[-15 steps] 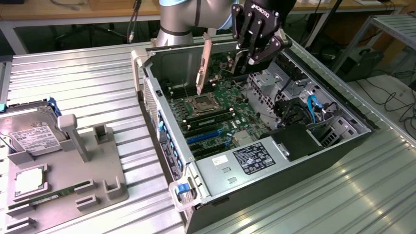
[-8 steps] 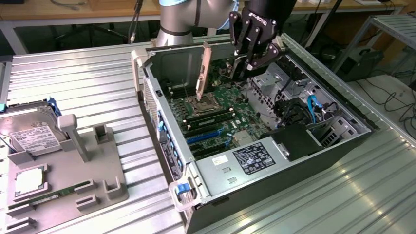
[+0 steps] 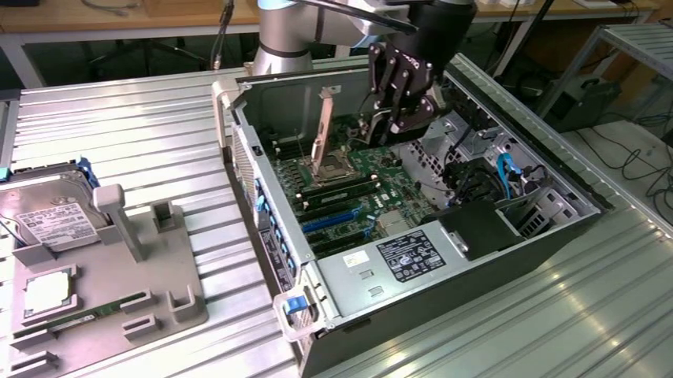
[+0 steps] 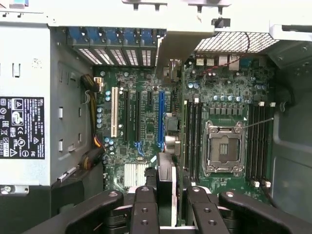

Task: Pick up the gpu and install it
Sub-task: 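Insert the gpu into the slot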

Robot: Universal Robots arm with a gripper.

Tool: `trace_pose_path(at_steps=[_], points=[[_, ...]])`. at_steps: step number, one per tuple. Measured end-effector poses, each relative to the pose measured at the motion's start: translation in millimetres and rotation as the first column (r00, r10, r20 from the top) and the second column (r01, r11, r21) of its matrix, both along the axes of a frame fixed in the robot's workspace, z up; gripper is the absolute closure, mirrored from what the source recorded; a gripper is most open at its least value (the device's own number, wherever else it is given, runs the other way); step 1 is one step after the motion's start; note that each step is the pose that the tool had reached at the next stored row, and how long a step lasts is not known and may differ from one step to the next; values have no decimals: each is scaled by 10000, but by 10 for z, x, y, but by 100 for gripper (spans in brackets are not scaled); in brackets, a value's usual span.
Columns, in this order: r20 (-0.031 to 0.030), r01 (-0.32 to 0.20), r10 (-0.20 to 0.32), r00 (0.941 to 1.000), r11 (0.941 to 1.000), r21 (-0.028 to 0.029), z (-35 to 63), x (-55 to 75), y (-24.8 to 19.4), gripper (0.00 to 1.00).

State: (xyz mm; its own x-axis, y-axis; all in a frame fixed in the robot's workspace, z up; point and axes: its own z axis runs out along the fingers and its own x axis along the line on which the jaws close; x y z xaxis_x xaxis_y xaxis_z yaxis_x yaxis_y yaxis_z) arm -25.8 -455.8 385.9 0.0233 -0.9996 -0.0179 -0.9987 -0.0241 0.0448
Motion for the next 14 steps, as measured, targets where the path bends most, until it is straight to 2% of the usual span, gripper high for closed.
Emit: trace_pose_path(at_steps=[14], points=[[0,0,0,10000,10000,-1,-107,0,0,72]])
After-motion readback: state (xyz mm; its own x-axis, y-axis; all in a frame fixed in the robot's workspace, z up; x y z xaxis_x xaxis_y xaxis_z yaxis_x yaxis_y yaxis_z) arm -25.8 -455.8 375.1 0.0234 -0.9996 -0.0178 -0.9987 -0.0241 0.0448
